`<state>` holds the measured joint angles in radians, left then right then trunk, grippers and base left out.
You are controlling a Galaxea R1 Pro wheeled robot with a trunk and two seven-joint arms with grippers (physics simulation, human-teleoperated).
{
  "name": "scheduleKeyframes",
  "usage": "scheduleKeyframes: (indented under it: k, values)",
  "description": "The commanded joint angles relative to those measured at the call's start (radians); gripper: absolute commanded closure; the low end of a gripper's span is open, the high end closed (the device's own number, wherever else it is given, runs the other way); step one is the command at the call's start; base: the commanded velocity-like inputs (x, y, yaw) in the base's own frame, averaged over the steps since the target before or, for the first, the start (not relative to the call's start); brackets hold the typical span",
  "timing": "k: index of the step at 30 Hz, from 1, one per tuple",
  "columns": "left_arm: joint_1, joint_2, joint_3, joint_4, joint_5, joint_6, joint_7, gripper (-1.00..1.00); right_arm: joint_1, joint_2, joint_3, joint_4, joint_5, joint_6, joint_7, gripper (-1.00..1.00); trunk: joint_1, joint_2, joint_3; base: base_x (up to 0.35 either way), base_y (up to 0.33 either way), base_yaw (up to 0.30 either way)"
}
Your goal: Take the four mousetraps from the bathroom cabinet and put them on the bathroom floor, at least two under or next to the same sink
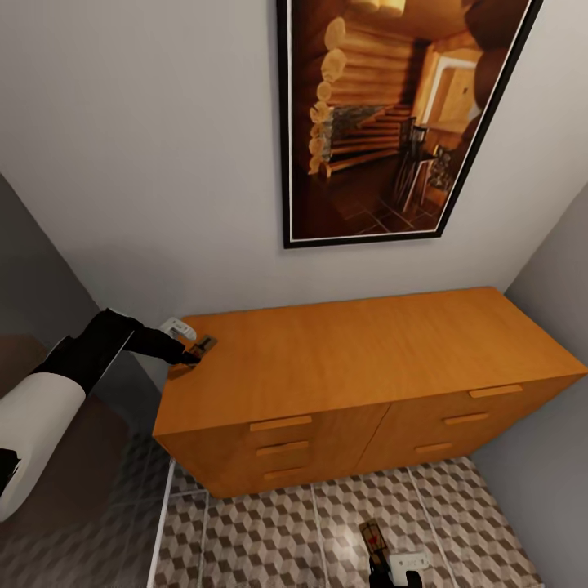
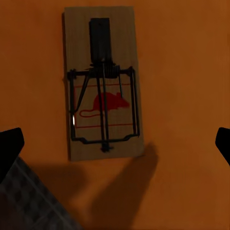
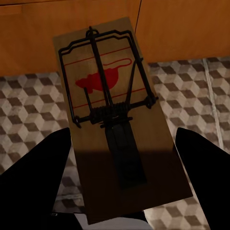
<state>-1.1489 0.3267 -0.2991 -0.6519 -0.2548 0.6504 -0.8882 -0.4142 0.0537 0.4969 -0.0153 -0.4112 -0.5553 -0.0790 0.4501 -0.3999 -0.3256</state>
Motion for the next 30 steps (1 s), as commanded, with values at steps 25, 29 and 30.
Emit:
scheduleKeyframes:
  k: [25, 29, 30]
  values:
    - [0.000, -0.001, 0.000, 0.005, 0.000, 0.000, 0.000, -1.00, 0.000, 0.000, 0.000, 0.000, 0.000, 0.000, 0.001, 1.00, 0.000, 0.000, -0.017, 0.021, 0.000, 0.000]
    - [0.000, -0.001, 0.000, 0.005, 0.000, 0.000, 0.000, -1.00, 0.000, 0.000, 0.000, 0.000, 0.000, 0.000, 0.001, 1.00, 0.000, 0.000, -0.017, 0.046, 0.000, 0.000]
    - [0.000, -0.001, 0.000, 0.006, 0.000, 0.000, 0.000, -1.00, 0.000, 0.000, 0.000, 0.000, 0.000, 0.000, 0.001, 1.00, 0.000, 0.000, -0.017, 0.015, 0.000, 0.000]
